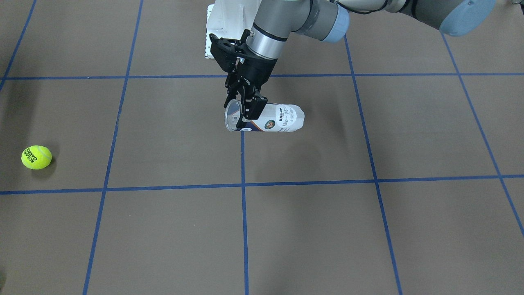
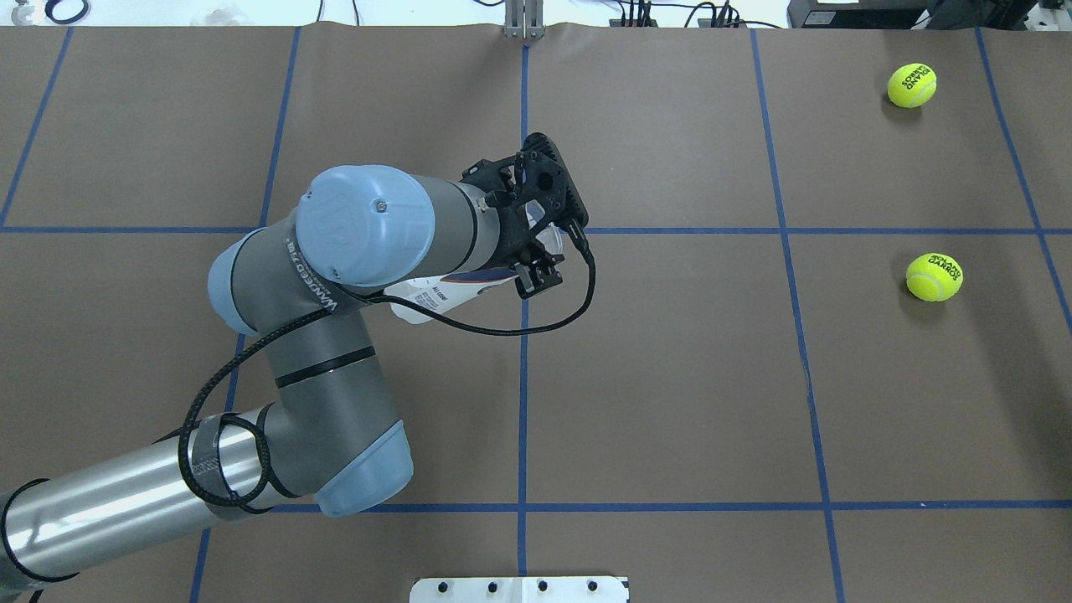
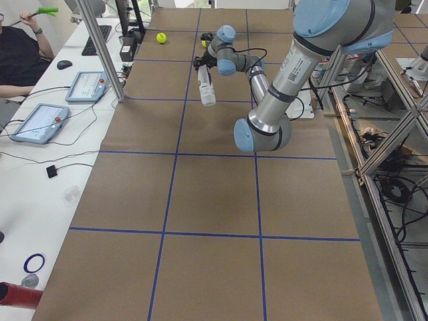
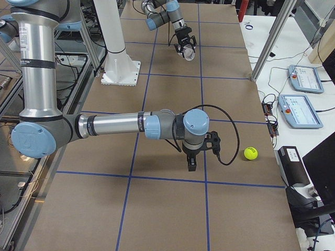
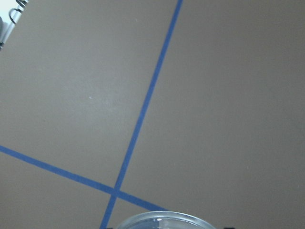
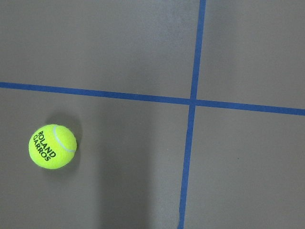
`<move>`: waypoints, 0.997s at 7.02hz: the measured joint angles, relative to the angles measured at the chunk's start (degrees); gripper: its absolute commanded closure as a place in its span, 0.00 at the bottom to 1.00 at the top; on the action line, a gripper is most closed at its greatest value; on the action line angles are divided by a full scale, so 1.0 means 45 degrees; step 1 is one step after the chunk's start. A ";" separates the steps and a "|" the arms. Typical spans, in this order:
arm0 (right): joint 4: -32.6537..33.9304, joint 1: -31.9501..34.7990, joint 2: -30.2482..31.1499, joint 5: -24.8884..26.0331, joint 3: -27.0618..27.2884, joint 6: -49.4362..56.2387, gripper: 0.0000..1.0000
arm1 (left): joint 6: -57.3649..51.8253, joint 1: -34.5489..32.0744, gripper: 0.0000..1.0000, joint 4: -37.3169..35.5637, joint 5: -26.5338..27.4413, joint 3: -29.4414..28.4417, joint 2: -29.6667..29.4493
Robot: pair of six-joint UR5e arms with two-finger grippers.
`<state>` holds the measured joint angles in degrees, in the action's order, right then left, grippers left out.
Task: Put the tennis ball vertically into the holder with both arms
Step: 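Lift the can with the left gripper and tilt it upright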
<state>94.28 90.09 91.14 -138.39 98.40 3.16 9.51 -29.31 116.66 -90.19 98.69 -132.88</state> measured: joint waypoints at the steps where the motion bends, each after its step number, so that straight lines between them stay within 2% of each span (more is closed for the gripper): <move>1: -0.0008 0.0000 -0.0006 -0.0005 0.0024 0.0000 0.00 | 0.1198 -0.0005 0.61 0.1875 0.0989 -0.0033 0.0094; 2: 0.0000 0.0000 -0.0013 -0.0007 0.0047 0.0000 0.00 | 0.2100 0.0027 0.61 0.3849 0.2217 -0.0184 0.0201; 3: 0.0030 0.0000 -0.0023 -0.0008 0.0081 0.0000 0.00 | 0.2638 0.0136 0.66 0.6265 0.3684 -0.0762 0.0309; 5: 0.0060 0.0000 -0.0064 -0.0008 0.0118 0.0000 0.00 | 0.2924 0.0428 0.69 1.1409 0.5975 -0.3505 0.0186; 6: 0.0067 0.0000 -0.0072 -0.0008 0.0140 0.0000 0.00 | 0.2931 0.0606 0.69 1.3380 0.6894 -0.4955 -0.0025; 7: 0.0082 0.0000 -0.0083 -0.0008 0.0172 0.0000 0.00 | 0.2918 0.0714 0.69 1.4493 0.7509 -0.5809 -0.0140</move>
<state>94.65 90.09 90.77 -138.43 99.17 3.16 22.64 -26.10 181.88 -56.40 72.55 -133.51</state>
